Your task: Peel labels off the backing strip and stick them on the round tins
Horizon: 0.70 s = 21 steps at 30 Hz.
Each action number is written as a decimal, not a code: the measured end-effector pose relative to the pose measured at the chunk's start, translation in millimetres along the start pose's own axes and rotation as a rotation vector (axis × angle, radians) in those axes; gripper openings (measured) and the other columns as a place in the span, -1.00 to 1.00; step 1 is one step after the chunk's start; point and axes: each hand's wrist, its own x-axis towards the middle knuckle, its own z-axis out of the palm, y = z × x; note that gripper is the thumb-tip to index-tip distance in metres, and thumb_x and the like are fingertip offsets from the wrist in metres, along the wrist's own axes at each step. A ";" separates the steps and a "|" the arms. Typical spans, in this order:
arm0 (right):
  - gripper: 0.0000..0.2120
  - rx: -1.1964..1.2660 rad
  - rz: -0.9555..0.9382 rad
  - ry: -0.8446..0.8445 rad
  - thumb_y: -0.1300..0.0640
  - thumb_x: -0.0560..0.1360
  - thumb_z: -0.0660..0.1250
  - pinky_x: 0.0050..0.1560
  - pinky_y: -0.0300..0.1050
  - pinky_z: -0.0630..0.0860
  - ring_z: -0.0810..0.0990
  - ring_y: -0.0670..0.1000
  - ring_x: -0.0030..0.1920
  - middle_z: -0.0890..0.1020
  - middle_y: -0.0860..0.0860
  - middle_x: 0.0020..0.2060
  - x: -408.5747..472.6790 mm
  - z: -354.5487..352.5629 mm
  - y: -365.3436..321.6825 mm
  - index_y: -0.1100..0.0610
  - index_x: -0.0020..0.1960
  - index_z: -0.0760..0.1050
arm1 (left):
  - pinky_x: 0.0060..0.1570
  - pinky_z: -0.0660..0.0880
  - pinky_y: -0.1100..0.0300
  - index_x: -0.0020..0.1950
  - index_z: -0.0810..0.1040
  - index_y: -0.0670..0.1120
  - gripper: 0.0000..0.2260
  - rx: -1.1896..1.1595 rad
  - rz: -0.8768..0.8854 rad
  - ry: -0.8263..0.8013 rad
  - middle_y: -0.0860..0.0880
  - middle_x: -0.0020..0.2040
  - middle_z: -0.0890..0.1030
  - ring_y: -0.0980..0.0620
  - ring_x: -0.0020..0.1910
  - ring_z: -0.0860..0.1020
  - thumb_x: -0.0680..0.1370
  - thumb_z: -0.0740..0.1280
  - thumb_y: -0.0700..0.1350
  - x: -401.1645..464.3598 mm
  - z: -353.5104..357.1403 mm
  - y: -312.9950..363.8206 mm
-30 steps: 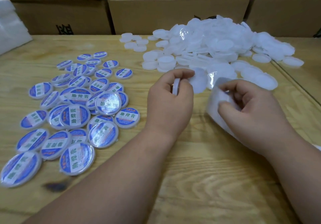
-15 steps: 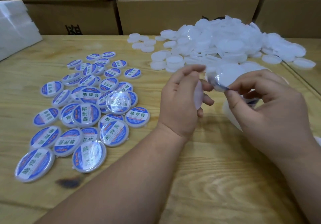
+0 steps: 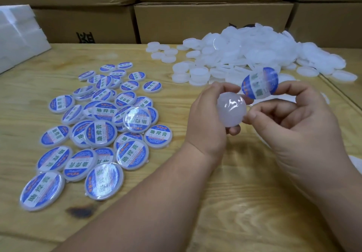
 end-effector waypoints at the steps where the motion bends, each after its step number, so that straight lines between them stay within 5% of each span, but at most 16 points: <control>1: -0.71 -0.009 -0.007 -0.006 0.37 0.49 0.43 -0.29 -0.37 0.52 0.68 -0.07 -0.31 0.72 -0.03 -0.30 -0.6 0.7 0.1 0.05 0.05 0.47 | -0.47 0.31 0.22 -0.16 0.61 0.01 -0.78 0.046 0.037 -0.004 -0.19 -0.07 0.64 -0.05 -0.32 0.49 0.60 0.20 -0.08 0.4 -0.9 -1.0; 4: -0.84 -0.034 -0.024 -0.035 0.34 0.53 0.42 -0.36 -0.42 0.45 0.61 -0.15 -0.44 0.69 -0.02 -0.38 -1.1 0.8 0.7 0.11 -0.09 0.54 | -0.49 0.33 0.25 -0.08 0.57 -0.08 -0.72 0.120 0.087 -0.034 -0.23 -0.12 0.58 -0.01 -0.38 0.47 0.67 0.14 -0.32 2.7 -3.6 -7.3; 9: -0.85 0.011 0.084 -0.037 0.07 0.48 0.34 -0.44 -0.25 0.37 0.39 -0.04 -0.49 0.56 0.10 -0.48 1.2 -4.1 1.0 0.02 -0.24 0.61 | -0.40 0.38 0.16 -0.07 0.60 -0.06 -0.75 -0.039 0.028 -0.047 -0.08 -0.17 0.62 -0.04 -0.32 0.50 0.48 0.14 -0.03 3.6 -0.6 -6.3; 21: -0.71 -0.102 0.131 -0.006 0.14 0.59 0.37 -0.52 -0.23 0.30 0.31 -0.07 -0.54 0.43 -0.06 -0.60 2.5 0.4 7.0 -0.05 -0.28 0.64 | -0.38 0.41 0.18 -0.01 0.55 -0.07 -0.73 -0.034 0.015 -0.168 -0.17 -0.06 0.71 -0.08 -0.21 0.57 0.40 0.12 -0.13 2.7 -1.0 -8.0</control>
